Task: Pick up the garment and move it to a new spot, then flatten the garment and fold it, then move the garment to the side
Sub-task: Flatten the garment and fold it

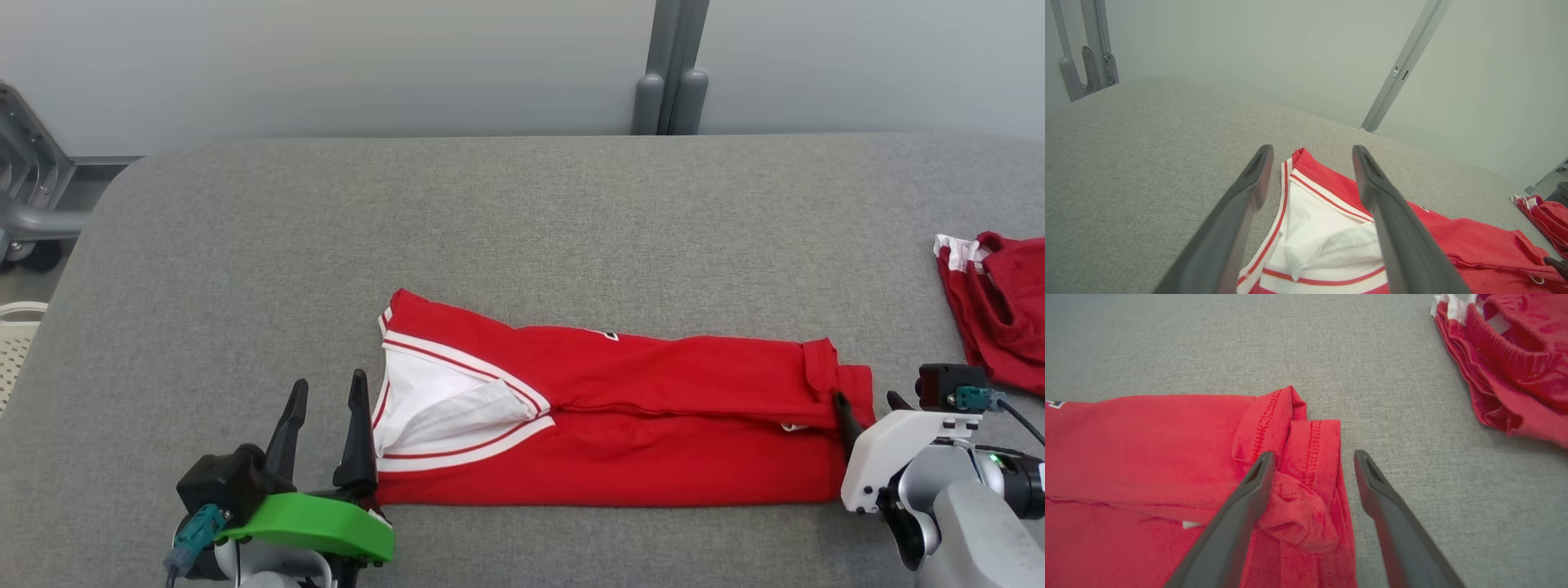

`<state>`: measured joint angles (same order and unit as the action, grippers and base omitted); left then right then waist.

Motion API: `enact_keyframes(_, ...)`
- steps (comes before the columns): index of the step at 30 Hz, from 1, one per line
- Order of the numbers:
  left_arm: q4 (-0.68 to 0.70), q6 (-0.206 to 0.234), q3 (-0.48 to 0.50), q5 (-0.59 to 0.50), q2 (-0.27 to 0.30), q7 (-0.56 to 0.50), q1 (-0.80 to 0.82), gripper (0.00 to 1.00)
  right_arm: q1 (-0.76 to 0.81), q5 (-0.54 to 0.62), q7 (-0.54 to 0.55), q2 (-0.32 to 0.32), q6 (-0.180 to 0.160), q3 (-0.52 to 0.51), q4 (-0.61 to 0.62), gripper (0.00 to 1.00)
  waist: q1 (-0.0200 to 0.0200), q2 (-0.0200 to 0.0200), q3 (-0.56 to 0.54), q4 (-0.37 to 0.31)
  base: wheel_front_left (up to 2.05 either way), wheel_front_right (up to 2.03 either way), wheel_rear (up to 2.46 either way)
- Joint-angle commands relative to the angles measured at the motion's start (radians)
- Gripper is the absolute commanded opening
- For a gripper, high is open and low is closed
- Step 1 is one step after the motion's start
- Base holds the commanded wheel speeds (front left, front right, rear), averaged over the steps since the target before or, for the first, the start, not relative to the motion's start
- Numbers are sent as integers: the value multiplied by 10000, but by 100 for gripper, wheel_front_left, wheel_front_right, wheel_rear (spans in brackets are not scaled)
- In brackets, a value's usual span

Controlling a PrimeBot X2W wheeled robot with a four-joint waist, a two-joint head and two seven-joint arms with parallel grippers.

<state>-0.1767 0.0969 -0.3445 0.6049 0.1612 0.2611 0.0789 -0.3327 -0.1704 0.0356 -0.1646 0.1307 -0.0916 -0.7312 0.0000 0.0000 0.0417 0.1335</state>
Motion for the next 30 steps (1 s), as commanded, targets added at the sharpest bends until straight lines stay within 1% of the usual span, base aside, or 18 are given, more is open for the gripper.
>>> enact_keyframes(1,-23,-64,66,-116,-33,45,105,100,160,-124,-94,-14,1,-68,-43,100,0,0,37,-59,0,0,0)
enact_keyframes(7,-66,-124,127,-176,-47,46,139,100,480,-532,-228,102,1,-145,-193,100,0,0,132,-172,0,0,0)
enact_keyframes(11,-93,-157,156,-209,-51,46,211,100,411,-946,-198,221,1,18,-406,100,0,0,192,-175,0,0,0)
enact_keyframes(15,-147,-178,161,-235,-47,45,251,100,274,-1128,-135,284,2,316,-760,100,0,0,208,-111,0,0,0)
enact_keyframes(16,-161,-172,162,-230,-51,45,259,100,261,-1190,-112,318,4,384,-846,94,0,0,203,-90,0,0,0)
enact_keyframes(17,-172,-174,170,-235,-56,45,267,100,242,-1258,-81,347,4,464,-922,60,0,0,197,-68,0,0,0)
enact_keyframes(18,-179,-173,175,-242,-62,45,272,100,210,-1346,-67,367,4,550,-984,38,0,0,191,-48,0,0,0)
enact_keyframes(19,-186,-172,185,-245,-67,45,270,100,174,-1472,-80,391,4,619,-1023,27,0,0,184,-32,0,0,0)
enact_keyframes(20,-189,-170,200,-245,-66,45,262,100,142,-1578,-87,399,4,669,-1047,0,0,0,177,-23,0,0,0)
enact_keyframes(22,-196,-171,226,-242,-70,45,239,100,97,-1820,-65,369,2,718,-1067,0,0,0,162,-18,0,0,0)
enact_keyframes(30,-185,-193,339,-267,-149,45,139,100,-266,-2921,-38,-180,-1,790,-698,0,0,0,110,-162,0,0,0)
